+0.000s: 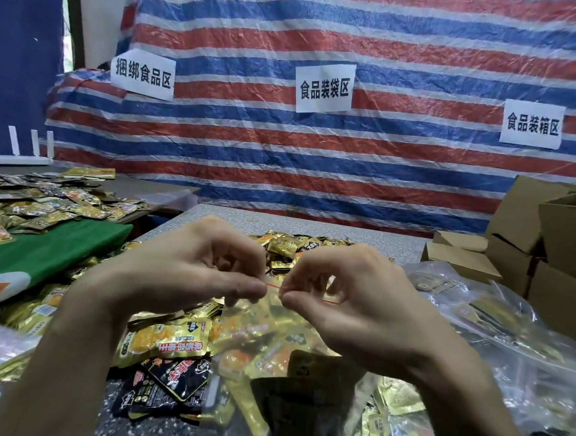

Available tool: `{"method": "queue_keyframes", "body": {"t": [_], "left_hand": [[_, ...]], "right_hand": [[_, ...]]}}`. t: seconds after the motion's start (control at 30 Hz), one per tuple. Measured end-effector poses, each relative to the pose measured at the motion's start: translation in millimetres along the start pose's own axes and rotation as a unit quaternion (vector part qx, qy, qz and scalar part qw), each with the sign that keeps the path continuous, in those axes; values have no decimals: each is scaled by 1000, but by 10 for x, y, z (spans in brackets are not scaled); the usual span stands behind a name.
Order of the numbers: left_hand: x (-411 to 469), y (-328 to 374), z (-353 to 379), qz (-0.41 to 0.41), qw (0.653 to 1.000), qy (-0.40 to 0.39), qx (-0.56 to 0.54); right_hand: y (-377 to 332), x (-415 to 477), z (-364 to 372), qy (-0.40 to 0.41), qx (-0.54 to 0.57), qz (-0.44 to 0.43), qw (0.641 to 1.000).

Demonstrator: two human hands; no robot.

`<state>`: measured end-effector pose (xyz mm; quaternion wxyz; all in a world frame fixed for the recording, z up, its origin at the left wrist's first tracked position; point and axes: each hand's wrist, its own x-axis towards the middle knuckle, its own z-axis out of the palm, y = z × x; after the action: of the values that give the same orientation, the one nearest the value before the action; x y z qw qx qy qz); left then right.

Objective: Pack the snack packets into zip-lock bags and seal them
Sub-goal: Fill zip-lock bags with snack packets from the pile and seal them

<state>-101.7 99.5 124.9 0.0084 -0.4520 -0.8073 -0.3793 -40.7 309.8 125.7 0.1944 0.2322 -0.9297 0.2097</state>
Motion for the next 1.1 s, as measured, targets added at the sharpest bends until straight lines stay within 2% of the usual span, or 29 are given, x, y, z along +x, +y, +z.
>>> {"method": "queue_keyframes", "body": {"t": [0.2, 0.43, 0.63, 0.9, 1.1], "left_hand": [[6, 12, 0, -16, 999, -44, -22], [8, -8, 0, 11, 999, 16, 36], [41, 30, 46, -4, 1000, -24, 17], [52, 3, 46, 2, 999, 16, 29], [12, 6, 33, -19, 999, -25, 32]], "right_hand": [[11, 25, 63, 25, 5, -15, 1000], [91, 42, 58, 8, 34, -12, 999], [101, 47, 50, 12, 61, -28, 998], [166, 27, 15, 8, 64, -17, 998], [121, 64, 78, 13, 41, -16, 999]]}}
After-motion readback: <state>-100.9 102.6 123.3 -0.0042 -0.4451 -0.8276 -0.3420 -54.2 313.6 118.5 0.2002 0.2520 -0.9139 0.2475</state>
